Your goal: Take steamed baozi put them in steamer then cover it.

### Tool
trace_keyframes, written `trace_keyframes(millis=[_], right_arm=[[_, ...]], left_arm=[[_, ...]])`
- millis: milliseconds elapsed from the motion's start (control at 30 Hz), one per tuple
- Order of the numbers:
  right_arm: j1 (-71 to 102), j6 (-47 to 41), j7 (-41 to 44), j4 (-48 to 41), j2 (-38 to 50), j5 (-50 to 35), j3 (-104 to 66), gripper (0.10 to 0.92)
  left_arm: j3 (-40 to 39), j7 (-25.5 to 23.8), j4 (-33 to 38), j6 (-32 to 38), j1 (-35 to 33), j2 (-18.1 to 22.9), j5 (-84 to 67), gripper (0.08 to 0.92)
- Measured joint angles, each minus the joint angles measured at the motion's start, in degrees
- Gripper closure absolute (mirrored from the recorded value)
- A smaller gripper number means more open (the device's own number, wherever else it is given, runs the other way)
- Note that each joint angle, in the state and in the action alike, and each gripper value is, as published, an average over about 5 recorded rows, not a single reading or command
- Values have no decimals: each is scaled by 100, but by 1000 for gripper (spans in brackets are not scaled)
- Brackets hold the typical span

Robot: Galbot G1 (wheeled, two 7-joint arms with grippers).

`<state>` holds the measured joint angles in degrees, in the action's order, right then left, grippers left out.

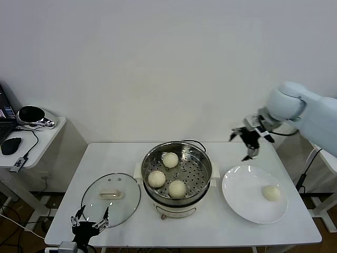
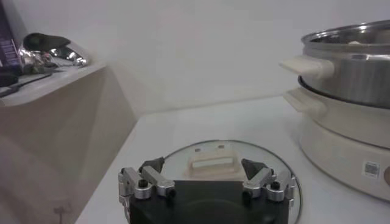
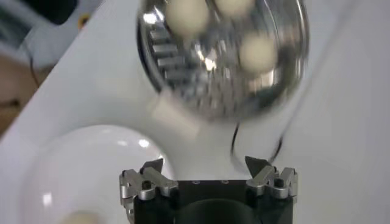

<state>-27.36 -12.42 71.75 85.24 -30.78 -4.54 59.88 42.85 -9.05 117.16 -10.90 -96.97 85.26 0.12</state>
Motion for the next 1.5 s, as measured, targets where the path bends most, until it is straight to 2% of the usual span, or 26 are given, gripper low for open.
trace_keyframes(millis=[333, 733, 1500], right_arm=[[1640, -363, -97, -549, 268, 675, -1199, 203], [3058, 92, -286, -1375, 33, 1567, -2281, 203], [3987, 570, -553, -2170, -365, 2138, -2871, 203]], left_arm=[[-52, -42, -91, -46, -18, -5, 21, 177], [20, -84, -159, -59, -83, -41, 36, 177], [52, -111, -228, -56, -135, -80, 35, 177]])
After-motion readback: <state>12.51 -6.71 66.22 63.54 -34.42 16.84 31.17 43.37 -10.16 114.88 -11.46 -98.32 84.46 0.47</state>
